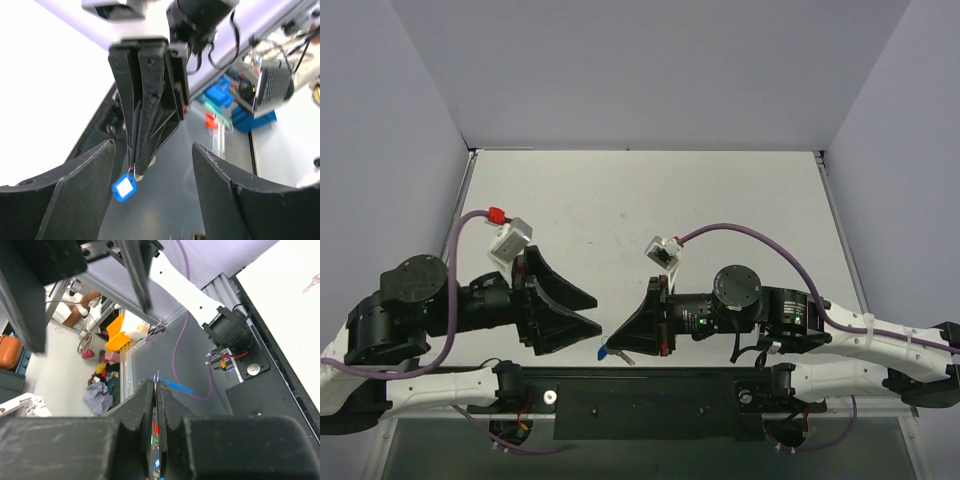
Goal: Remove the keys from the keyring
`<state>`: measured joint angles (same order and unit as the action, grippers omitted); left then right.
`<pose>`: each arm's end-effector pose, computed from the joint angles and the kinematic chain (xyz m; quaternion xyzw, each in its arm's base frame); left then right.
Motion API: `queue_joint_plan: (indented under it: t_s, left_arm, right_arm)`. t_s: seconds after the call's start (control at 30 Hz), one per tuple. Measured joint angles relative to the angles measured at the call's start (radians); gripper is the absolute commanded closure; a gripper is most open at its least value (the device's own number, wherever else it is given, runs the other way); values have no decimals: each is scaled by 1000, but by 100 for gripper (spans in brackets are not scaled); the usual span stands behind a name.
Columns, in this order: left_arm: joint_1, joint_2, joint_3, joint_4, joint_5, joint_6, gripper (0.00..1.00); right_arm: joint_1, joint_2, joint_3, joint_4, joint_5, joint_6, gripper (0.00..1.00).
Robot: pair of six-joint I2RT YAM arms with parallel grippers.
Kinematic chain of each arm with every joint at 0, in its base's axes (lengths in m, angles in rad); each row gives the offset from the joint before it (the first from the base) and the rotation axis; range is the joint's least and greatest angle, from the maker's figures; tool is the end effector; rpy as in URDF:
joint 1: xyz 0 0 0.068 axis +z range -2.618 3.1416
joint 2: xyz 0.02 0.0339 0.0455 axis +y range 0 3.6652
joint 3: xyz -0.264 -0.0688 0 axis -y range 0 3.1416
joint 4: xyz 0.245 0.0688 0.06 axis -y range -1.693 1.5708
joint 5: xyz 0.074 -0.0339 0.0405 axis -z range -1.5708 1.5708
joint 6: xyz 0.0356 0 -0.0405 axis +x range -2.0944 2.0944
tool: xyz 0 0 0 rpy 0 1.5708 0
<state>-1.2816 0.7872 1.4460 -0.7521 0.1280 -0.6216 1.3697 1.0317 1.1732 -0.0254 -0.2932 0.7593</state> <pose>0.0240 -0.0967 0.4878 0.2798 0.6840 -0.5747 0.3515 0.0350 0.2234 0.4465 -0.3017 0.5946 0.6933 0.2734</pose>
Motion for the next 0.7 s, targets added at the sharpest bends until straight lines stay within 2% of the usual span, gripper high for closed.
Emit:
queue_joint_plan:
  t_s: [0.07, 0.17, 0.3, 0.47, 0.7]
  left_arm:
    - [0, -34, -13, 41, -59, -10, 34]
    - [0, -139, -121, 187, -118, -39, 36]
    - [0, -224, -259, 339, -138, -75, 39]
    - [0, -189, -333, 400, -116, -98, 39]
    - [0, -96, -285, 396, -70, -87, 39]
  right_arm:
    - [0, -14, -21, 11, 20, -1, 100]
    - [0, -35, -37, 39, 44, -3, 100]
    - [-2, -55, -37, 80, 50, -12, 100]
    - [-45, -56, -36, 121, -13, -9, 100]
    - [-167, -23, 5, 166, -144, 50, 100]
